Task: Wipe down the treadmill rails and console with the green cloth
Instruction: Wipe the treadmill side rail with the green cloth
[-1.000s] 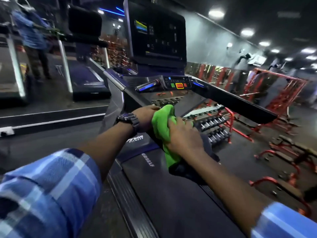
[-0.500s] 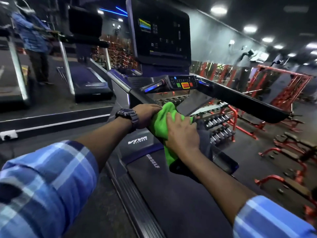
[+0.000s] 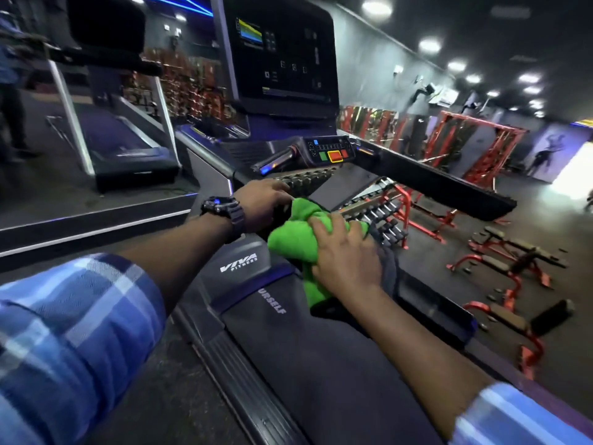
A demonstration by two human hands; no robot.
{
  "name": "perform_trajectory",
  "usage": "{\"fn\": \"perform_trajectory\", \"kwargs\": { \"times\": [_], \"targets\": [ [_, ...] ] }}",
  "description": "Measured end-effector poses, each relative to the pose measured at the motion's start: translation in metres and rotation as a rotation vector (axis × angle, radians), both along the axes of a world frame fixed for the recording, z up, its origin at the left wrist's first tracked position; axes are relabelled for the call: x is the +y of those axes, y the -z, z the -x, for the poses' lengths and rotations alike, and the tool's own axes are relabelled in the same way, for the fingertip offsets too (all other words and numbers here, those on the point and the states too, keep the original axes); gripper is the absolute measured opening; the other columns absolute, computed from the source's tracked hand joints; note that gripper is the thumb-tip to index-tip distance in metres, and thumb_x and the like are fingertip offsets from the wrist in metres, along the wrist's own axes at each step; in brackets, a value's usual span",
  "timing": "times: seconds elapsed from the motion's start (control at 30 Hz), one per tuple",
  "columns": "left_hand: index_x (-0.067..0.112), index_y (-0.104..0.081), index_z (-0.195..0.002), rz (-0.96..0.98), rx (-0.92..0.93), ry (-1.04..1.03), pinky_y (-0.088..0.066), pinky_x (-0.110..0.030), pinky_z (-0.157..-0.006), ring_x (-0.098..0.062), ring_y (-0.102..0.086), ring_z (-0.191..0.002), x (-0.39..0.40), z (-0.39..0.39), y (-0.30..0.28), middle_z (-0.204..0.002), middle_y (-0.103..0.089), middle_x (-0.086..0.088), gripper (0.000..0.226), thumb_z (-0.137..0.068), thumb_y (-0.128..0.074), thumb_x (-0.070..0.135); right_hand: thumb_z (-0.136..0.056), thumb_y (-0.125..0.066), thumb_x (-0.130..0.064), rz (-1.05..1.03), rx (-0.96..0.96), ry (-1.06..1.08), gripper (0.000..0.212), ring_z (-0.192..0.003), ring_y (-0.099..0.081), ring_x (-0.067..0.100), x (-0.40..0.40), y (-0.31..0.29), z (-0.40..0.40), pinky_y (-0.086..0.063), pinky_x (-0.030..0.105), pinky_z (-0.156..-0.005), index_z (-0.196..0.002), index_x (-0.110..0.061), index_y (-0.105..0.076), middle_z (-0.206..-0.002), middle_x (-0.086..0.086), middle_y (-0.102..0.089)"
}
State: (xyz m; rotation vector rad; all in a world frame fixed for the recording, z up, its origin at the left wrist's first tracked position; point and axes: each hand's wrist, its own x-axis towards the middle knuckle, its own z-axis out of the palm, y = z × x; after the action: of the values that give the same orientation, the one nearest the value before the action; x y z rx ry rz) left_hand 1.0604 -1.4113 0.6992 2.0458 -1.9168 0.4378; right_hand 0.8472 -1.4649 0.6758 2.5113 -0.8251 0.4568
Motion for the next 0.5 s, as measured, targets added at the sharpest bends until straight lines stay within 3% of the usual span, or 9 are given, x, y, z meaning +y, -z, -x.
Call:
{"fn": "perform_trajectory", "kwargs": {
  "times": [0.1, 0.2, 0.3, 0.37, 0.43, 0.5],
  "targets": [
    [0.021, -0.064, -0.117, 0.047, 0.054, -0.041, -0.047, -0.031, -0.084, -0.025, -0.060, -0.109, 0.003, -0.017, 0.003, -0.124, -0.062, 0.000, 0.043, -0.074, -0.061, 0.013, -0.080, -0.059, -0.034, 0.099, 0.090, -0.075, 0.053, -0.119, -0.051, 0.040, 0.000, 0.013, -0.038, -0.044, 0.059, -0.094, -0.133, -0.033, -0.054, -0.145, 0.008, -0.048],
    [0.019, -0.063, -0.120, 0.077, 0.059, -0.032, -0.045, -0.028, -0.083, -0.023, -0.059, -0.111, 0.004, -0.024, 0.003, -0.130, -0.058, 0.002, 0.046, -0.075, -0.060, 0.008, -0.089, -0.039, -0.030, 0.298, 0.283, -0.306, 0.040, -0.133, -0.047, 0.042, -0.009, 0.028, -0.031, -0.035, 0.069, -0.104, -0.114, -0.031, -0.071, -0.145, 0.003, -0.053],
    [0.028, -0.065, -0.115, 0.092, 0.101, -0.007, -0.050, -0.034, -0.082, -0.027, -0.060, -0.107, 0.004, -0.037, 0.006, -0.124, -0.060, 0.000, 0.050, -0.073, -0.054, 0.004, -0.084, -0.054, -0.033, 0.354, 0.312, -0.441, 0.034, -0.137, -0.044, 0.038, -0.020, 0.026, 0.002, -0.030, 0.066, -0.109, -0.112, -0.029, -0.072, -0.142, 0.000, -0.056],
    [0.034, -0.064, -0.118, 0.094, 0.114, -0.008, -0.052, -0.036, -0.083, -0.028, -0.061, -0.105, 0.004, -0.049, 0.012, -0.123, -0.060, -0.002, 0.057, -0.072, -0.051, 0.002, -0.067, -0.072, -0.039, 0.233, 0.290, -0.327, 0.063, -0.134, -0.044, 0.040, -0.016, 0.015, 0.017, -0.037, 0.061, -0.106, -0.128, -0.028, -0.063, -0.148, 0.001, -0.049],
    [0.030, -0.056, -0.127, 0.072, 0.111, -0.048, -0.048, -0.034, -0.087, -0.028, -0.058, -0.111, 0.005, -0.057, 0.016, -0.132, -0.055, -0.001, 0.062, -0.072, -0.053, 0.002, -0.057, -0.079, -0.042, 0.085, 0.195, -0.106, 0.093, -0.127, -0.046, 0.038, -0.010, 0.004, 0.005, -0.047, 0.051, -0.095, -0.143, -0.032, -0.045, -0.151, 0.004, -0.042],
    [0.018, -0.051, -0.131, 0.058, 0.102, -0.075, -0.045, -0.034, -0.092, -0.029, -0.055, -0.116, 0.004, -0.060, 0.016, -0.138, -0.051, -0.002, 0.062, -0.072, -0.059, 0.005, -0.059, -0.078, -0.046, 0.042, 0.091, 0.023, 0.100, -0.116, -0.049, 0.035, -0.002, -0.001, -0.028, -0.051, 0.046, -0.086, -0.148, -0.032, -0.034, -0.147, 0.007, -0.042]
  ]
}}
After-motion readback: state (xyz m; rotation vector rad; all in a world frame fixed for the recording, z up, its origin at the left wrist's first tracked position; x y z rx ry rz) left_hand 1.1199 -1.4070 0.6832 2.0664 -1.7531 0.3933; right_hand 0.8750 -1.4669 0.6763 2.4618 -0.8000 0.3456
